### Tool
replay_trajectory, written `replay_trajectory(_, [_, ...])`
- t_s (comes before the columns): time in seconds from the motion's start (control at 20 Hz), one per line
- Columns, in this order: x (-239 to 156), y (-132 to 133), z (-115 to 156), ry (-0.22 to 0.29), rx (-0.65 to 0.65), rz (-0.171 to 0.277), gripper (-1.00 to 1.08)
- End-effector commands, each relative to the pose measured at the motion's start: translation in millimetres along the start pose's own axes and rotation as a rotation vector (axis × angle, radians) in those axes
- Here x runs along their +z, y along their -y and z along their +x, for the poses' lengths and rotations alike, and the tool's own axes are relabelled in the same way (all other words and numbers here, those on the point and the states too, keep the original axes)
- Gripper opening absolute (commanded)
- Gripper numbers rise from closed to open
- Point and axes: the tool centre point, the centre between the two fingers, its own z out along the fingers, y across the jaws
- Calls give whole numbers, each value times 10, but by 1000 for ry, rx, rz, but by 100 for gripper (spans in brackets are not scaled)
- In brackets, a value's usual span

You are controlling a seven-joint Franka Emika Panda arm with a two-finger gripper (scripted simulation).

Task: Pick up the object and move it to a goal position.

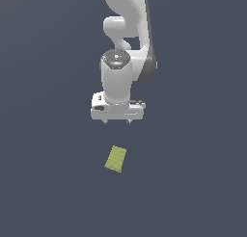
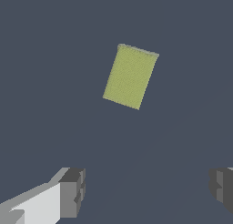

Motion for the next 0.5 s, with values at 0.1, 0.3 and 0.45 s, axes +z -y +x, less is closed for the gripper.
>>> replay_trajectory(0.1, [-11, 20, 9, -2, -7, -1, 100])
replay_trajectory(0.3, [-93, 167, 65, -17, -59, -9, 100])
replay_trajectory(0.45, [-136, 237, 83, -24, -85, -13, 100])
